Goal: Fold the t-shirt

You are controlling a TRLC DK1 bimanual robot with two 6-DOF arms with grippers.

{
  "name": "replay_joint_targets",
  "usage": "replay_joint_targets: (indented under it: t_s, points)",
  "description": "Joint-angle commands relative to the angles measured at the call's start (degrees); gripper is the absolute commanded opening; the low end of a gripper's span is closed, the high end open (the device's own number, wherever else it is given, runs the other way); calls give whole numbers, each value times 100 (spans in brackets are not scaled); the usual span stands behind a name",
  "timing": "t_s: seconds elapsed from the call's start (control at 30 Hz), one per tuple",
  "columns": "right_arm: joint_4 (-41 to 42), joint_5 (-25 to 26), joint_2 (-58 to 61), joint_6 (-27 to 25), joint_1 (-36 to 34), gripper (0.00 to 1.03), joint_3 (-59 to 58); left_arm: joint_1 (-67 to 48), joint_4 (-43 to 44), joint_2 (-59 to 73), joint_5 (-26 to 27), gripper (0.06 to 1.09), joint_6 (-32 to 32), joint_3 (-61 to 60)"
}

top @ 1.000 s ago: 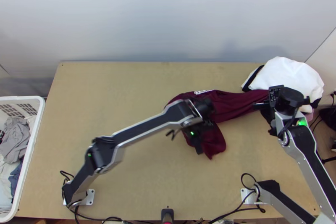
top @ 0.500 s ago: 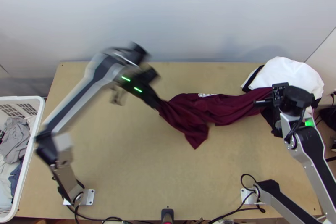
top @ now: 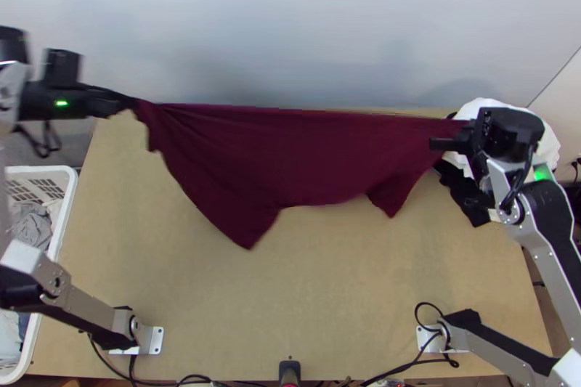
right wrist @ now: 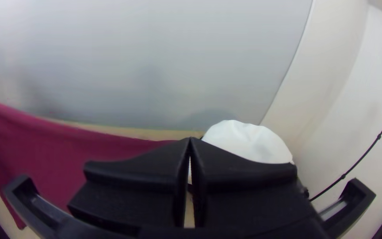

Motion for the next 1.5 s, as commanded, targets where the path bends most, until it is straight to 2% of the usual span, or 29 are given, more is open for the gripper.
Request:
replay_joint_targets:
  t_s: [0.0, 0.17, 0.27, 0.53, 0.67, 0.77, 0.83, 0.9, 1.0, 1.17, 1.2, 1.23, 1.37, 1.4, 1.47]
  points:
    - [-774, -506, 337, 487, 453, 3, 779, 791, -87, -383, 326, 10, -59, -34]
    - [-1266, -567, 275, 267, 620, 3, 664, 756, -183, -427, 388, 10, 38, -113]
    - [-2031, -936, 337, 126, 611, 3, 436, 677, -394, -550, 441, 10, 222, -245]
    - [-3156, -1218, 187, -418, 559, 3, -979, -281, -465, -1631, 458, 10, 811, -2855]
    - [-3798, -1262, 214, -1025, 330, 3, -1700, -958, -465, -2176, 441, 10, 838, -4208]
    - [-3921, -1297, 117, -1543, 383, 3, -2315, -1547, -465, -2335, 414, 10, 838, -4973]
    - [-4035, -1349, 91, -2501, 796, 3, -2702, -1916, -465, -2387, 414, 10, 785, -5245]
    - [-4132, -1349, -50, -3108, 1121, 3, -3009, -2188, -465, -2449, 414, 10, 697, -5377]
    - [-4123, -1446, -164, -3117, 1209, 9, -2992, -2549, -465, -2589, 414, 10, 618, -5509]
    - [-4123, -1675, -454, -3020, 937, 23, -2711, -3006, -482, -2800, 423, 10, 539, -5870]
    - [-4123, -1771, -533, -2976, 866, 25, -2605, -3041, -482, -2818, 432, 13, 530, -5913]
    - [-4123, -1947, -604, -2906, 770, 26, -2473, -3059, -482, -2835, 441, 22, 530, -5940]
    - [-4070, -2870, -586, -2519, -13, 32, -1770, -3041, -394, -2941, 458, 91, 477, -5887]
    - [-4026, -3151, -516, -2343, -285, 35, -1586, -3006, -359, -2950, 458, 101, 442, -5852]
    - [-3850, -3538, -349, -1992, -742, 47, -1331, -2971, -350, -2915, 467, 104, 345, -5790]
